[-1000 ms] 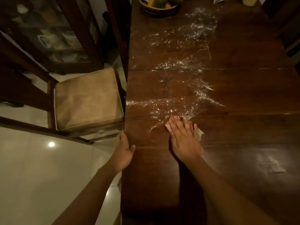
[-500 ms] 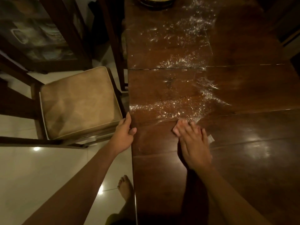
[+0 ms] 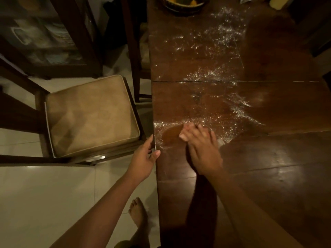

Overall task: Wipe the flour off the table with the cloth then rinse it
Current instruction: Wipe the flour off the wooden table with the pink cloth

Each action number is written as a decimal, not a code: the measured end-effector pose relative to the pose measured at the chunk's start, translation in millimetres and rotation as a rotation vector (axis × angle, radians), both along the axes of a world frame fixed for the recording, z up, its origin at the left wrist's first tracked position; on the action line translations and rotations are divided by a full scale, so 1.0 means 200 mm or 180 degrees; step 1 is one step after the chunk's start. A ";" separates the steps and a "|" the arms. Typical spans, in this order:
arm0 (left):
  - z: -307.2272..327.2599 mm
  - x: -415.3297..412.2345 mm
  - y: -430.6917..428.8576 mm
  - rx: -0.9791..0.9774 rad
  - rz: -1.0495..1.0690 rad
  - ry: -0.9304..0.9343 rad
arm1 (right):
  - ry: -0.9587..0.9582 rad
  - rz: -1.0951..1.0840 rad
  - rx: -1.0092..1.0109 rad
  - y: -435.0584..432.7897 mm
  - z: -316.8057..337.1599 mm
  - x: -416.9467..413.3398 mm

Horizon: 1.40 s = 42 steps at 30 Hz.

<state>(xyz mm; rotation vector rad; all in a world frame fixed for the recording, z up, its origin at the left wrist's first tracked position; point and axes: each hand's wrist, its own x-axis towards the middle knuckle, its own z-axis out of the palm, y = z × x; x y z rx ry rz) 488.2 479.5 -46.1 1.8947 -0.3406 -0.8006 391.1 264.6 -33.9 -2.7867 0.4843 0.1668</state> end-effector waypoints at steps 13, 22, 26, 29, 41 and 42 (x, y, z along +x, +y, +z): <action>0.17 -0.25 -0.18 0.0727 -0.0618 -0.2031 | -0.0055 0.0555 -0.0023 -0.15 0.02 -0.53; 0.08 -0.38 -0.39 0.1455 -0.1386 -0.2560 | -0.0055 -0.0944 -0.0109 -0.43 0.00 -0.32; 0.08 -0.39 -0.41 0.1547 -0.1304 -0.2556 | 0.0085 0.0719 0.0028 -0.44 0.02 -0.44; 0.09 -0.39 -0.41 0.1561 -0.1293 -0.2517 | 0.0057 0.0361 0.0000 -0.61 0.02 -0.51; 0.08 -0.39 -0.43 0.1510 -0.1137 -0.2372 | -0.0028 0.1267 0.0123 -0.71 0.01 -0.57; 0.08 -0.39 -0.43 0.1507 -0.1132 -0.2385 | -0.0051 0.1123 0.0110 -0.80 0.00 -0.58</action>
